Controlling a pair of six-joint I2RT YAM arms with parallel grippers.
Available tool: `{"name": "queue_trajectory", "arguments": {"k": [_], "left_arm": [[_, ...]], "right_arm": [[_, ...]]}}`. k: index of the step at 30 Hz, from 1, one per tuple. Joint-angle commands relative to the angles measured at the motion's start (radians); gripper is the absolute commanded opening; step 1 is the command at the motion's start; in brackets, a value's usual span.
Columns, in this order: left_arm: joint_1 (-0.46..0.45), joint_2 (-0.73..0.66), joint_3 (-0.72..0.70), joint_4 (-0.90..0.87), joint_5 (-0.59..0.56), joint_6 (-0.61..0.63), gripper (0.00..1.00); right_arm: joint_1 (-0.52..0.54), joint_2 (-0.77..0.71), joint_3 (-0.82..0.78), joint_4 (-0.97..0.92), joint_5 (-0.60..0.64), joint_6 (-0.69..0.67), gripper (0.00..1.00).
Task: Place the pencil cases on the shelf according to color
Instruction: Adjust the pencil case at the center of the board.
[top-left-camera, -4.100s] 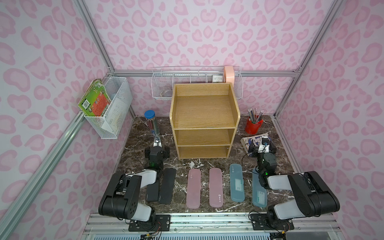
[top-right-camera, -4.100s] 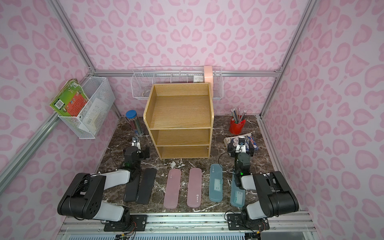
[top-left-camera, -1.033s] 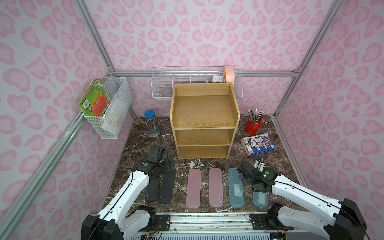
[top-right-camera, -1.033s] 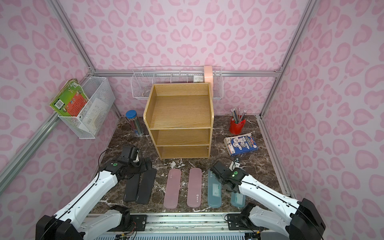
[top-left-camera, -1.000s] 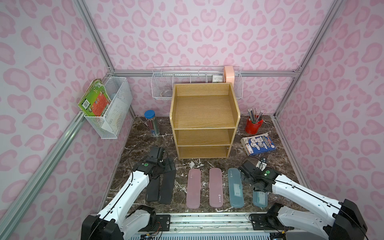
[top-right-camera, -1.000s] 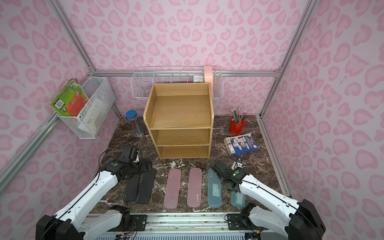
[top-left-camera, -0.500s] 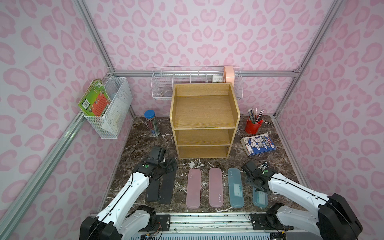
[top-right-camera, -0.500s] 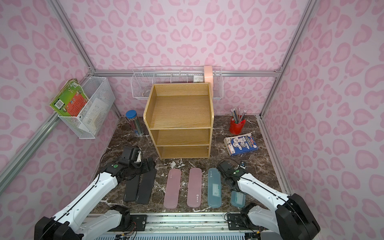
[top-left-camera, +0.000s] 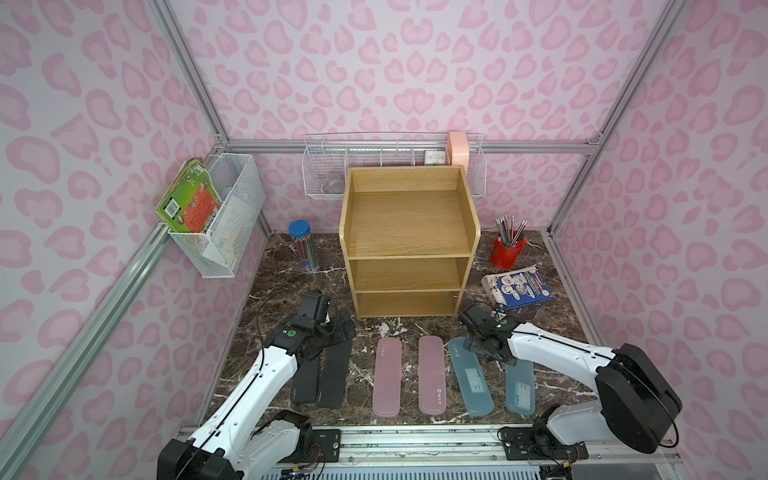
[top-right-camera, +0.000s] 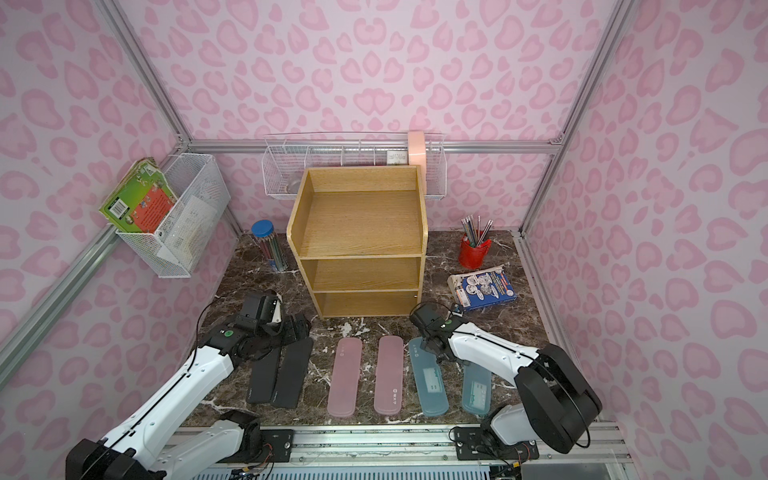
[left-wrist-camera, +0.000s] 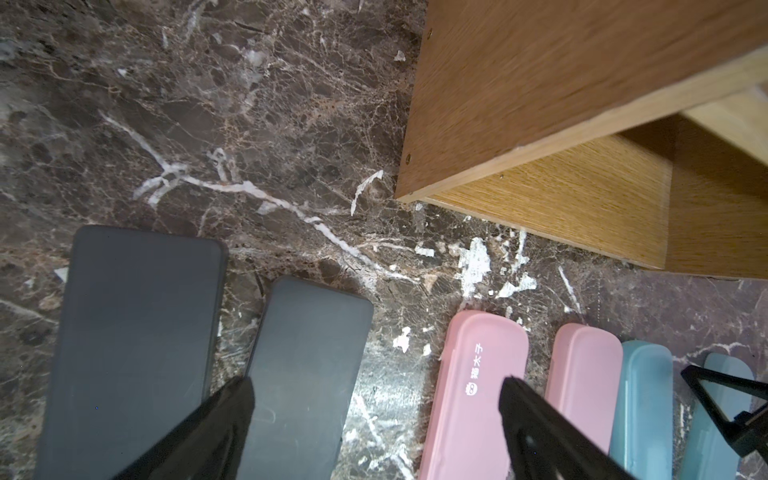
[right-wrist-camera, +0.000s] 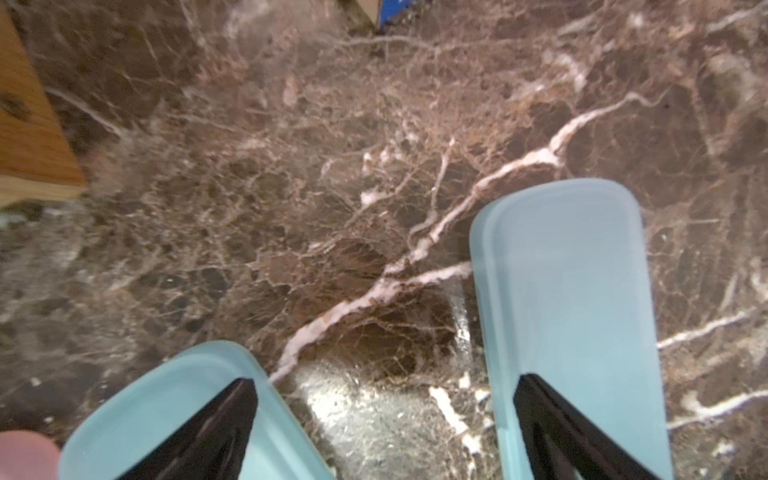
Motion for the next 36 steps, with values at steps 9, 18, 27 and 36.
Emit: {"name": "queue_trajectory", "arguments": {"k": [9,18,27,36], "left_arm": [[-0.010,0.029,0.012,0.015,0.049,-0.001,0.97],[-0.015,0.069,0.014,0.037,0.059,0.000,0.97],[-0.018,0.066,0.020,0.033,0.055,-0.011,0.97],[-0.033,0.065,0.020,0.018,0.049,-0.015,0.97]], "right_arm": [[-0.145,-0.344,-0.254,-0.008,-0.032,0.037,1.00],[-0.183,-0.235,-0.324,0.178,-0.185,-0.017,1.00],[-0.110,-0.041,-0.174,0.192,-0.151,-0.022,1.00],[0.017,-0.117,-0.088,-0.102,-0.035,0.043,1.00]]}}
